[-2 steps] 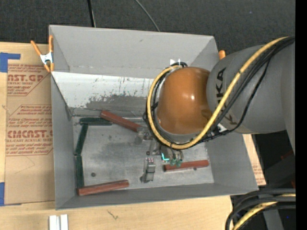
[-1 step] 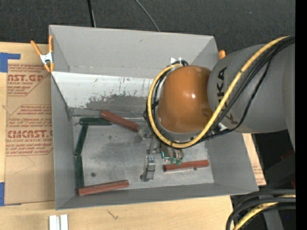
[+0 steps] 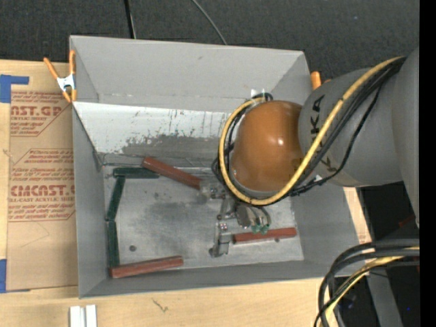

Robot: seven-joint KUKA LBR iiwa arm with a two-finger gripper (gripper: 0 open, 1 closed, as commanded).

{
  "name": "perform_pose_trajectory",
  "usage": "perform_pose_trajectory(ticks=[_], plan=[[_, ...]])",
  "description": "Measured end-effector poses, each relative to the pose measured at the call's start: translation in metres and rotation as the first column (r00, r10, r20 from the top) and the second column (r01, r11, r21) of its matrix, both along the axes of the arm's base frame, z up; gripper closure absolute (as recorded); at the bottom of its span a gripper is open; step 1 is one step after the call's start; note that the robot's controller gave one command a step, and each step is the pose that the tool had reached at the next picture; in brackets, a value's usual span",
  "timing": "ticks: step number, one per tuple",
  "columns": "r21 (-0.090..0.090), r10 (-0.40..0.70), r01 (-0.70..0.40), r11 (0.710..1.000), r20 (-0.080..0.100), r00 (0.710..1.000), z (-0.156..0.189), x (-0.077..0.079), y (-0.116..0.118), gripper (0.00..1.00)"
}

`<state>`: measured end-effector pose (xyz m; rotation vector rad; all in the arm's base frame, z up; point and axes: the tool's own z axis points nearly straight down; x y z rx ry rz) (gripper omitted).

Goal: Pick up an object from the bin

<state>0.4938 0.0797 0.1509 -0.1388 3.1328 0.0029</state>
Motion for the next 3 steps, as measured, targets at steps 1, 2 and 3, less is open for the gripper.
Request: perform_pose_trajectory(ticks=[1,2,3], plan=[[-0.002,0.212,-0.212,0.977,-0.007,0.977,-0.023,-0.006,-0.022,0.0],[-0.001,0.172,-0.172,0.985,-0.003,0.985,-0.066,0.004,-0.038,0.0],[0.0,0.176,-0.176,0.984,-0.003,0.984,-0.072,-0.003,-0.072,0.0]])
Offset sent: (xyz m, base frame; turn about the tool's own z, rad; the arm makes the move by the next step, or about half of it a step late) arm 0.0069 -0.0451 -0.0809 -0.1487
